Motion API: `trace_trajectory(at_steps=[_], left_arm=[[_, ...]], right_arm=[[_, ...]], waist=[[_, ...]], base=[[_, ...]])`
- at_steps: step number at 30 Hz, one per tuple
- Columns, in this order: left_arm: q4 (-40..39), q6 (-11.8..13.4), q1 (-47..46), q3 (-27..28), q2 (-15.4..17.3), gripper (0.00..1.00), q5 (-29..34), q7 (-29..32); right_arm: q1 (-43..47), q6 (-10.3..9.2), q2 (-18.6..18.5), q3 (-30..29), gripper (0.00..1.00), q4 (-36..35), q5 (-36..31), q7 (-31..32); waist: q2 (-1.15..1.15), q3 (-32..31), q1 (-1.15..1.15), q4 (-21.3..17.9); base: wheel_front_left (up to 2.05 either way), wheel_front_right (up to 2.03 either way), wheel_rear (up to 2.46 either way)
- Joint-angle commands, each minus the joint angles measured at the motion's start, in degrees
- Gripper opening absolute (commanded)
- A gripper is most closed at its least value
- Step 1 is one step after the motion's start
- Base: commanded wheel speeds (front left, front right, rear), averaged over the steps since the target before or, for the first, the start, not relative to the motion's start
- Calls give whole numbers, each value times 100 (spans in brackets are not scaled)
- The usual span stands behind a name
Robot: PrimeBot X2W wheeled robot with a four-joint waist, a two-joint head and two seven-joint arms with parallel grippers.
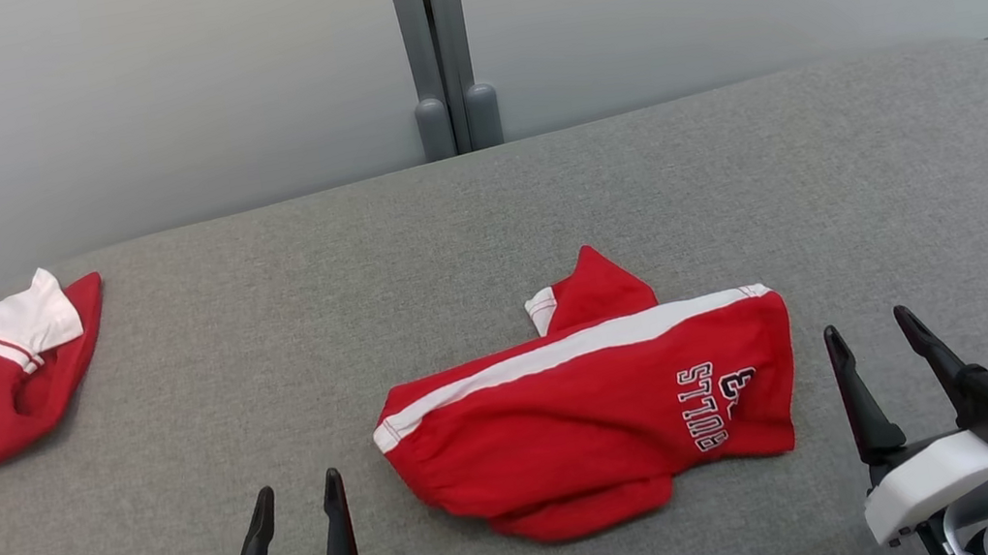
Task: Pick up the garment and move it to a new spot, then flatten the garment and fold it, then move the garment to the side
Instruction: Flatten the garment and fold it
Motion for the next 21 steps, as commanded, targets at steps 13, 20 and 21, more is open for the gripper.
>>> trace_trajectory(at_steps=[13,20,21], left_arm=[[-117,127,187,-50,1,100,-138,-2],[-117,145,193,-58,0,100,-164,-2],[-116,150,183,-55,0,100,-167,-2]], right_arm=[[80,-8,-22,-17,100,167,55,-2],[27,-8,-22,-9,100,196,51,-2],[2,-8,-22,-14,100,197,20,-2]], waist=[[0,33,0,15],[0,60,0,7],[0,68,0,6]], base=[[0,0,0],[0,0,0],[0,0,0]])
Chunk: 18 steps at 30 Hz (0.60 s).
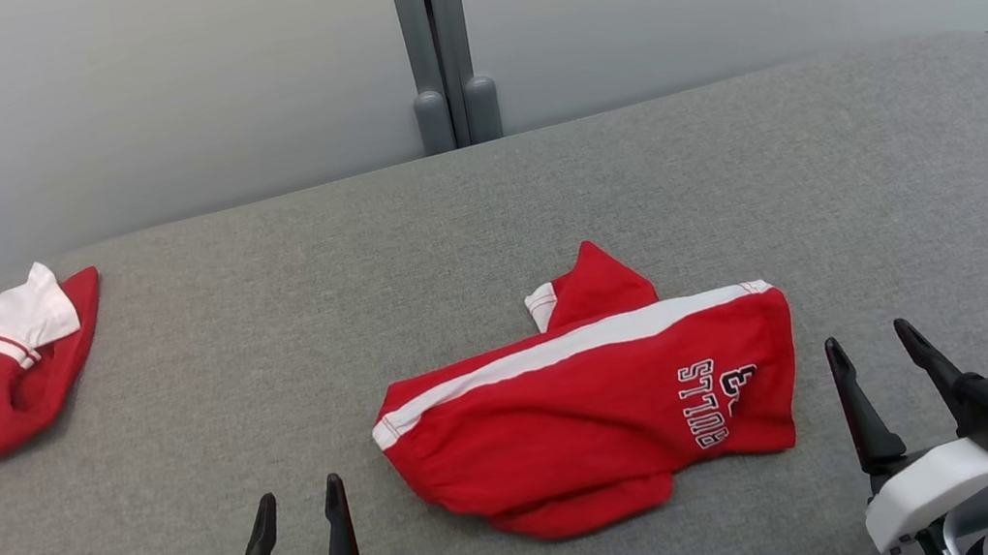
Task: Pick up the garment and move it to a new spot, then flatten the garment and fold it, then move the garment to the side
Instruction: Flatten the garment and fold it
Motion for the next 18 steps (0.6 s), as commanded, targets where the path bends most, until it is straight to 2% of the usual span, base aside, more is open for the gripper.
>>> trace_trajectory(at_steps=[1,7,11,13,18], left_arm=[[-8,37,67,10,3,100,-18,-3],[-41,48,-47,11,2,100,-11,-3],[-46,46,-98,5,3,100,-29,-3],[-36,42,-118,-4,3,100,-38,-3],[-27,36,-181,-38,4,100,-54,-3]], right_arm=[[-41,-8,-22,-9,100,10,-25,-1],[-361,-8,-21,1,100,219,-278,-1],[-834,-8,-22,1,100,720,-466,6],[-1184,-8,-22,34,100,1012,-493,172],[-2007,-8,-96,145,100,1586,-531,1098]], waist=[[0,13,0,-2],[0,93,0,-2],[0,147,0,-6],[0,171,0,-3],[0,267,0,24]], base=[[0,0,0],[0,0,0],[0,0,0],[0,0,0],[0,0,0]])
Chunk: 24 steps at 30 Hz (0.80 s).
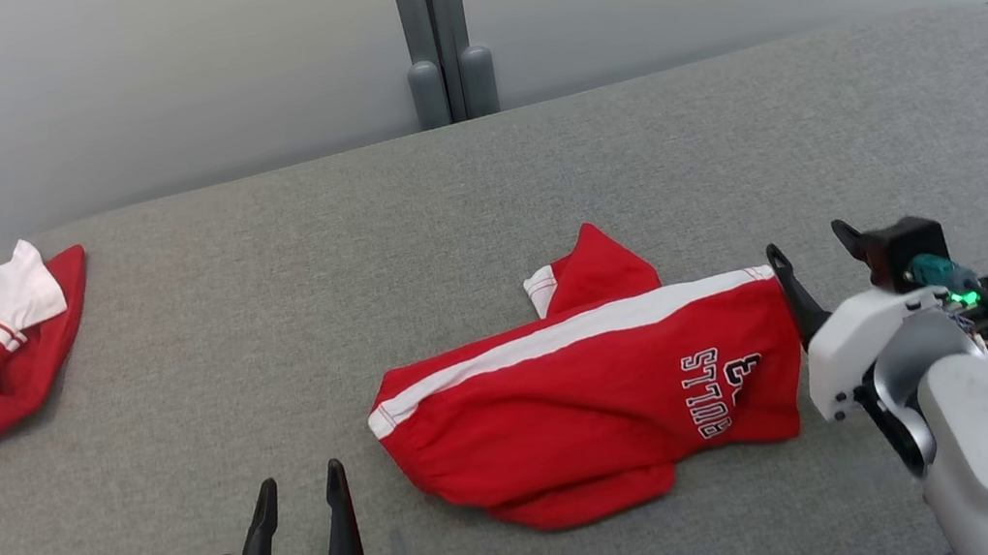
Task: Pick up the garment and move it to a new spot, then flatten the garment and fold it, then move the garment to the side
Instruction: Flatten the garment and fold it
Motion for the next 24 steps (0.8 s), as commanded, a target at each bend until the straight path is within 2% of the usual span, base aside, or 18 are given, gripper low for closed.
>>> trace_trajectory(at_steps=[1,6,13,19,24], left_arm=[[8,-2,-100,-3,6,100,-17,-3],[11,-4,-206,-34,7,100,-74,-2],[-17,5,-270,-25,7,100,-76,-3],[0,-24,-357,-27,7,100,-43,-3],[9,-31,-424,-50,7,100,0,-3]], right_arm=[[-209,-8,-146,107,100,134,46,281],[-758,-8,-567,572,100,463,450,1188],[-1130,-8,-941,1232,100,608,1536,2473],[-1265,-8,-1067,1437,100,592,2344,3155],[-1304,-8,-1156,1619,100,526,2687,3440]], waist=[[0,46,0,31],[0,164,0,112],[0,348,0,195],[0,487,0,239],[0,551,0,277]], base=[[0,0,0],[0,0,0],[0,0,0],[0,0,0],[0,0,0]])
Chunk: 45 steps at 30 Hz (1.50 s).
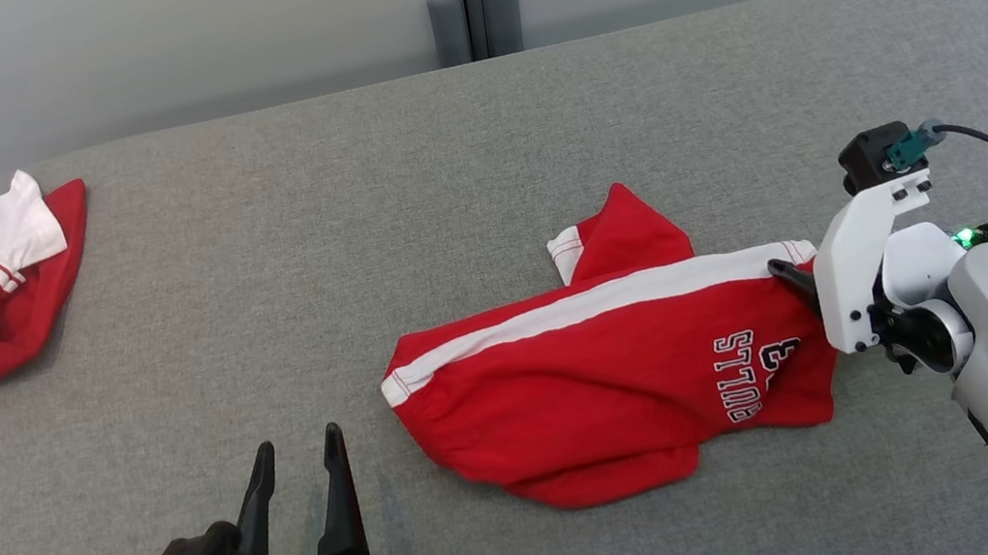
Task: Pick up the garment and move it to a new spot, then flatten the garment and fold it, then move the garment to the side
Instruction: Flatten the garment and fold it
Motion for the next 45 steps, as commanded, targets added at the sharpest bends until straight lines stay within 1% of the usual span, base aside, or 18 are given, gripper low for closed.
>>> trace_trajectory(at_steps=[1,10,15,21,22,23,24,26,27,28,29,30,32,33,36,37,41,45], left_arm=[[13,-11,-97,-6,8,100,44,-3],[62,-31,-119,-55,8,100,70,-3],[79,-50,-121,-76,8,100,97,-3],[104,-65,-92,-117,8,100,107,-3],[105,-67,-85,-125,8,100,107,-3],[108,-67,-83,-131,8,100,108,-3],[109,-70,-83,-141,8,100,110,-2],[114,-75,-95,-164,8,100,114,-2],[116,-69,-102,-173,8,100,117,-3],[127,-74,-118,-202,8,100,125,-3],[137,-73,-129,-217,8,100,131,-3],[142,-78,-139,-229,8,100,129,-3],[155,-91,-158,-262,8,100,149,-3],[164,-98,-164,-275,9,100,154,-3],[184,-111,-194,-314,9,100,168,-3],[186,-116,-208,-331,9,100,164,-3],[262,-134,-271,-492,8,100,90,-2],[514,-162,-506,-870,9,100,-413,103]], right_arm=[[-20,-8,-14,15,100,-35,130,74],[95,-8,79,-16,100,-186,544,204],[114,-8,173,-28,100,-107,642,249],[129,-8,223,-153,100,60,685,132],[120,-8,254,-232,81,134,713,95],[104,-8,274,-303,71,200,721,53],[78,-8,295,-375,51,294,706,14],[22,-8,335,-486,43,446,665,-85],[1,-8,364,-535,42,517,675,-119],[-34,-8,420,-601,35,632,719,-187],[-52,-8,434,-626,32,690,736,-214],[-67,-8,440,-636,31,722,747,-260],[-96,-8,458,-617,24,783,734,-343],[-110,-8,478,-628,16,811,751,-411],[-184,-8,482,-627,7,878,741,-560],[-207,-8,474,-619,0,900,729,-618],[-255,-8,462,-544,0,949,744,-763],[-249,-8,451,-439,0,902,848,-845]], waist=[[0,17,0,16],[0,37,0,39],[0,35,0,76],[0,1,0,145],[0,-3,0,158],[0,-5,0,168],[0,-8,0,182],[0,-10,0,206],[0,-12,0,216],[0,-21,0,231],[0,-24,0,237],[0,-27,0,240],[0,-36,0,242],[0,-42,0,239],[0,-59,0,226],[0,-66,0,220],[0,-79,0,192],[0,-86,0,165]], base=[[0,0,0],[0,0,0],[0,0,0],[0,0,0],[0,0,0],[0,0,0],[0,0,0],[0,0,0],[0,0,0],[0,0,0],[0,0,0],[0,0,0],[0,0,0],[0,0,0],[0,0,0],[0,0,0],[0,0,0],[0,0,0]])
